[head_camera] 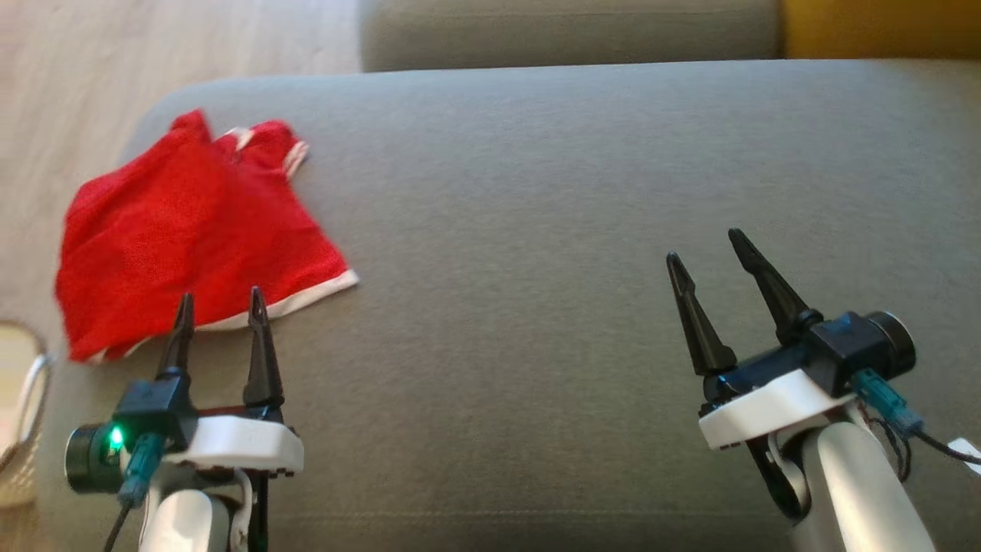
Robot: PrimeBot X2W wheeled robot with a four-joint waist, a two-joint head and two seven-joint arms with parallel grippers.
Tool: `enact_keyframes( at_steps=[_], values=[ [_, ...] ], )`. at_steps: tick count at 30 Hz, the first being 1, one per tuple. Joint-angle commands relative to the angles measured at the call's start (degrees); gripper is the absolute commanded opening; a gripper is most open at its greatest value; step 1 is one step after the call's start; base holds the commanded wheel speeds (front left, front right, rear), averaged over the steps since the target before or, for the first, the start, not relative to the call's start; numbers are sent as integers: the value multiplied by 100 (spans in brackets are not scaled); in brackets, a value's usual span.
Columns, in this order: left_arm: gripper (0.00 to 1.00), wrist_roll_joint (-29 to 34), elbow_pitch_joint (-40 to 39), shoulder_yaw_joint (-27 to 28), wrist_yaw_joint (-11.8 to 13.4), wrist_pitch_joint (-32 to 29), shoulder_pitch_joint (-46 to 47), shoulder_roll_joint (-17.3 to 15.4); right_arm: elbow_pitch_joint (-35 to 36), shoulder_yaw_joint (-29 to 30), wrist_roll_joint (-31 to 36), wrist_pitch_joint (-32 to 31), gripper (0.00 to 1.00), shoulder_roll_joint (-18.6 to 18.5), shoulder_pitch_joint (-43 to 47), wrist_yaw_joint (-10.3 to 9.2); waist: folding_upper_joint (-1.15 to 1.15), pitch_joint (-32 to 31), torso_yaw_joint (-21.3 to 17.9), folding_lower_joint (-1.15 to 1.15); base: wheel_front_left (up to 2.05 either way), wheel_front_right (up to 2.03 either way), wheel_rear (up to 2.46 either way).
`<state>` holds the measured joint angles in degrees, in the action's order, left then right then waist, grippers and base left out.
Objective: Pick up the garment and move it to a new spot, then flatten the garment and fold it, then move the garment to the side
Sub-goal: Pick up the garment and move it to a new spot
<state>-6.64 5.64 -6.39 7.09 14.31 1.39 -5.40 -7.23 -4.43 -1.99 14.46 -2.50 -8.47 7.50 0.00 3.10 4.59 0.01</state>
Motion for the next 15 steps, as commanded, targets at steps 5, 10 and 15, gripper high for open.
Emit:
enact_keyframes(
  at_steps=[5, 10, 15],
  values=[
    [100, 89, -173, 349, -71, 69, 194, 45, 215, -323, 6, 54, 100, -38, -275, -1, 0, 172, 865, -1, 0, 0, 0],
    [100, 114, -189, 453, -155, 69, 105, 106, 178, -401, -49, 54, 100, -38, -240, -1, 0, 114, 1367, -1, 0, 0, 0],
    [100, 163, -281, 591, -264, 69, 44, 124, 153, -464, -75, 54, 100, -38, -255, -1, 0, 138, 1568, -1, 0, 0, 0]
  ],
)
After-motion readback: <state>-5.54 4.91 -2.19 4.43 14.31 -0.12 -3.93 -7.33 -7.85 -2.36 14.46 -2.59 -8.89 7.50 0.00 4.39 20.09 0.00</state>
